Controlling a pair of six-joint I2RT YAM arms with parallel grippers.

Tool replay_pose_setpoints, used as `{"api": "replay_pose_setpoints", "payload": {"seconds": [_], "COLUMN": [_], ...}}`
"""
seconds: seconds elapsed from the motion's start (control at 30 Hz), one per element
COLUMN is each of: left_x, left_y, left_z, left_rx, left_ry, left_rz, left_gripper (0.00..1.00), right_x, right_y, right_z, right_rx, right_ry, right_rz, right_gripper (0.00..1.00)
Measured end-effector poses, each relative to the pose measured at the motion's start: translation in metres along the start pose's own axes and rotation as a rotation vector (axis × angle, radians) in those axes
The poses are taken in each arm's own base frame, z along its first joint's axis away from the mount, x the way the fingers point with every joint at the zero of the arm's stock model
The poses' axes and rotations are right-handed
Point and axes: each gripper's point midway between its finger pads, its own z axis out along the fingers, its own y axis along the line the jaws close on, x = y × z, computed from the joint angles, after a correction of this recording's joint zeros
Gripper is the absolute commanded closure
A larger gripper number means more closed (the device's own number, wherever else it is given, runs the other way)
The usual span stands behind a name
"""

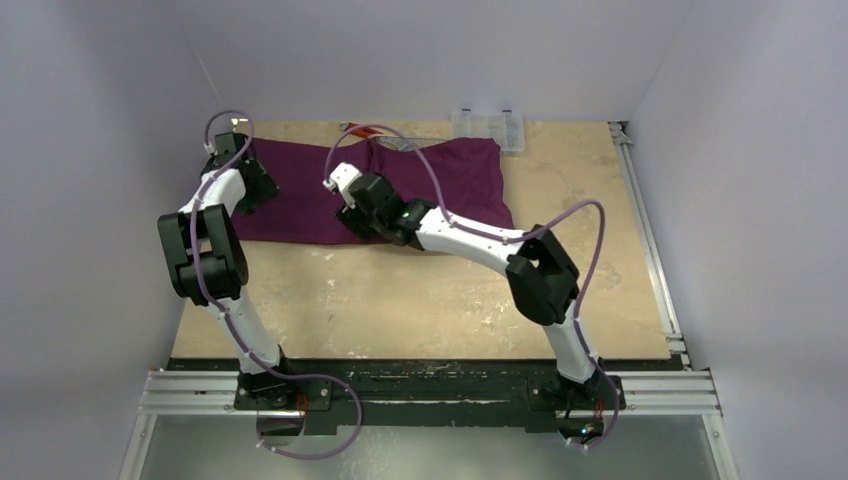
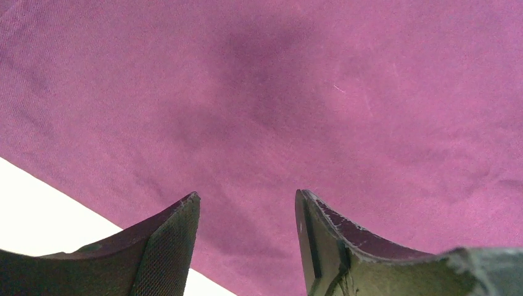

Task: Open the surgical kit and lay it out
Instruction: Open the surgical kit at the center of the board.

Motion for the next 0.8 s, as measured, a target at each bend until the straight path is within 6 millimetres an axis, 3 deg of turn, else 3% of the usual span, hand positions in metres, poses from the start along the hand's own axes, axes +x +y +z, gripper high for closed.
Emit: {"api": "replay_pose_setpoints", "payload": {"seconds": [0.2,0.43,0.5,0.67,0.8], "left_x": [-0.001,0.012,0.015,0.017,0.016], "left_y": [0.001,0.008,0.01,0.016,0.021], "left_z": [0.003,0.02,0.024,0.027,0.028], "left_rx": [-0.007,-0.041,-0.052,-0.069,-0.081], "left_ry": [-0.006,0.031,0.04,0.05,0.05], "left_rz": [-0.001,-0.003,-0.003,-0.006,-0.013], "left_gripper": [0.44,0.44,0.44,0.45,0.45], "right_x": [0.035,0.023,0.019,0.019,0.023], "right_y": [0.004,-0.003,-0.001,0.003,0.012], "right_z": [0.025,0.028,0.028,0.03,0.034], "right_rx": [0.061,0.093,0.088,0.067,0.017], "right_ry": [0.087,0.042,0.029,0.02,0.033], "right_rz": [-0.191,-0.258,-0.289,-0.333,-0.341], "right_gripper": [0.27,0.28,0.32,0.63,1.0]}}
